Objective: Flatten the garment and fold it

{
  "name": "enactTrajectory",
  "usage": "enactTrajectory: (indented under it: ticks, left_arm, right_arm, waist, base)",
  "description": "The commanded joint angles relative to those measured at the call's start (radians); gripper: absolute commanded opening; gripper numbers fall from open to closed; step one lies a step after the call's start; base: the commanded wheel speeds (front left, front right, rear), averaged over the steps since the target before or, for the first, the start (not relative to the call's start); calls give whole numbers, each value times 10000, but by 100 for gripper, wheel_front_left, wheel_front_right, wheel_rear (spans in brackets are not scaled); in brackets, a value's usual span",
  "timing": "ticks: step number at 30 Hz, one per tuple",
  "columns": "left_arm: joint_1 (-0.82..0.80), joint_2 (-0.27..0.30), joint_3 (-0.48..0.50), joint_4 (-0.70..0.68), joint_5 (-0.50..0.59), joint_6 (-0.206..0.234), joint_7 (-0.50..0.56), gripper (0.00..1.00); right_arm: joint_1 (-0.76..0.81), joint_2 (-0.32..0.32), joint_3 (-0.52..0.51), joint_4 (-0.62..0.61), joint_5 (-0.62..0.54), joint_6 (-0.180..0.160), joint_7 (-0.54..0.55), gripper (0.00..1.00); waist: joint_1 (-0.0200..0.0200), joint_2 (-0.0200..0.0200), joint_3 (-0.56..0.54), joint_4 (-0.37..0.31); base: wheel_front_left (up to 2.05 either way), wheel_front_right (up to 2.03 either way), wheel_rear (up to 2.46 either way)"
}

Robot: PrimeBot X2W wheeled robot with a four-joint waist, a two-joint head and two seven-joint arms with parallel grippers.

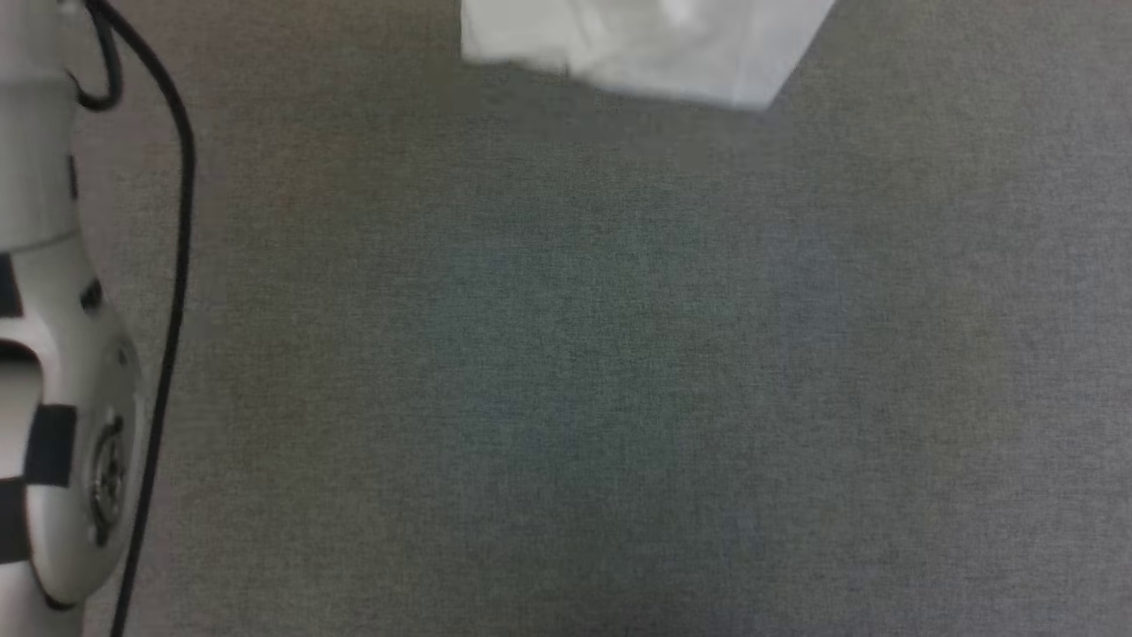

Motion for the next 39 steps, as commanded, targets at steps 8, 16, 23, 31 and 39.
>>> enactTrajectory:
  ticks: [8,16,23,31,39]
  left_arm:
    - [-1488,168,-81,1129,287,-354,-1813,0]
    - [-692,-191,-161,2496,-172,-929,-2392,0]
    - [1332,-741,-558,3440,-842,-1513,-2723,0]
    - [4746,-934,-1443,2904,-2186,-1632,-2686,0]
    - [8998,-222,-1820,759,-3709,-1633,-2191,0]
  right_arm:
    - [-1400,89,-99,1318,-299,-17,-1969,0]
    - [-504,-429,630,2238,430,-17,-2178,0]
    - [2042,-1280,1945,1905,2014,-17,-2290,0]
    - [6549,-2247,2697,363,4039,-17,-2423,0]
    - [11402,-2529,2136,-1276,4520,-17,-2720,0]
  waist:
    - [-2,96,763,-209]
    - [-2,96,899,91]
    - [-2,96,15,448]
    - [-2,96,-1838,791]
    - [-2,96,-3133,896]
  base:
    - [0,0,0]
    - [0,0,0]
    - [0,0,0]
    - [0,0,0]
    - [0,0,0]
